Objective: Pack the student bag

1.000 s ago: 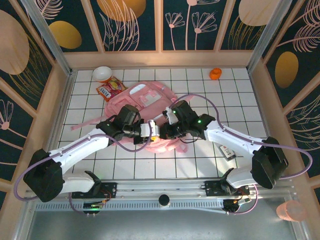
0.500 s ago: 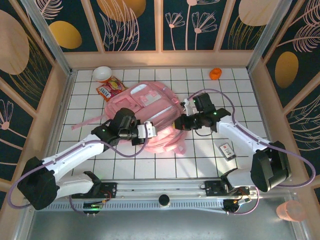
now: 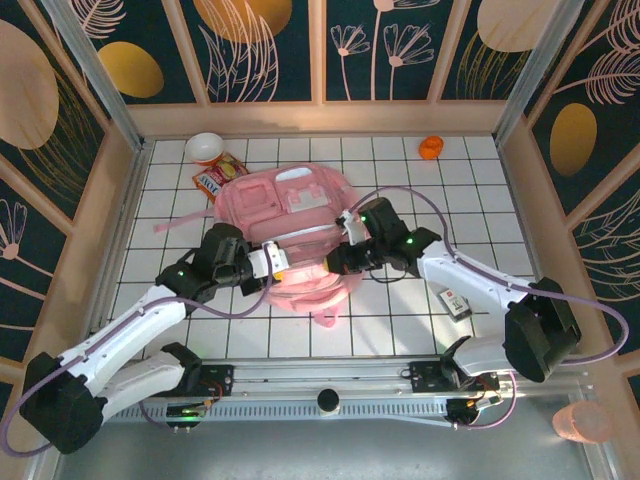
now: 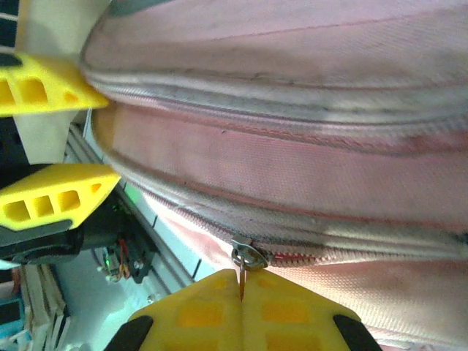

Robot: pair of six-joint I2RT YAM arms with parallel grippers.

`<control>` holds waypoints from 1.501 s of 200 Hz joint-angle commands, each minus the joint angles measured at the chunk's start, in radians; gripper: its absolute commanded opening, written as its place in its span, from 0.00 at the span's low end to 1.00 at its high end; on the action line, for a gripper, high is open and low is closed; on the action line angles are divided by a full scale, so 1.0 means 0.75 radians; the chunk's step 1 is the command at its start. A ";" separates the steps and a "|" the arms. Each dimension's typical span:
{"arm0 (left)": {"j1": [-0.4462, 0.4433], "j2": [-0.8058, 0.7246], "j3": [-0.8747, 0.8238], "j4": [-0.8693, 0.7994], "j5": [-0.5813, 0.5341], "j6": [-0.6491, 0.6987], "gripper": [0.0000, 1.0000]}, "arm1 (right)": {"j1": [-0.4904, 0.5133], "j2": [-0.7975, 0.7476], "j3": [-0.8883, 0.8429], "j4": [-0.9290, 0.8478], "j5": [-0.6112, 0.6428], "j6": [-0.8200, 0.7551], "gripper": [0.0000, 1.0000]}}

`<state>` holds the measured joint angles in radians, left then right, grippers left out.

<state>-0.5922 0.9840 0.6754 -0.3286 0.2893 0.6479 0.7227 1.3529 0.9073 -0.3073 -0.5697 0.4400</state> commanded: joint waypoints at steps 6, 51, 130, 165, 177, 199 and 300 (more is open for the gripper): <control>-0.015 0.013 0.070 -0.030 0.176 -0.035 0.58 | 0.045 -0.039 -0.004 0.089 -0.046 0.098 0.00; -0.159 0.157 0.092 0.135 0.102 -0.036 0.64 | 0.045 -0.012 0.051 0.034 -0.050 0.048 0.00; -0.182 0.323 0.173 0.222 -0.043 -0.049 0.09 | -0.024 -0.056 0.046 -0.029 -0.064 0.002 0.00; -0.147 0.209 0.103 0.132 -0.085 -0.035 0.00 | -0.268 -0.070 0.021 -0.176 -0.131 -0.182 0.00; -0.133 0.155 0.076 0.127 -0.083 -0.043 0.00 | -0.341 -0.045 0.024 -0.212 -0.153 -0.253 0.00; -0.119 0.079 0.045 0.107 -0.103 -0.050 0.00 | -0.390 0.035 0.054 -0.255 -0.160 -0.335 0.00; -0.235 0.279 0.285 0.172 0.116 -0.101 0.57 | -0.126 -0.002 0.122 -0.073 -0.129 -0.100 0.00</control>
<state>-0.7284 1.1252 0.8200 -0.2314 0.3164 0.5880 0.5903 1.3903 0.9550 -0.4297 -0.6842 0.3080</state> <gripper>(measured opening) 0.568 0.046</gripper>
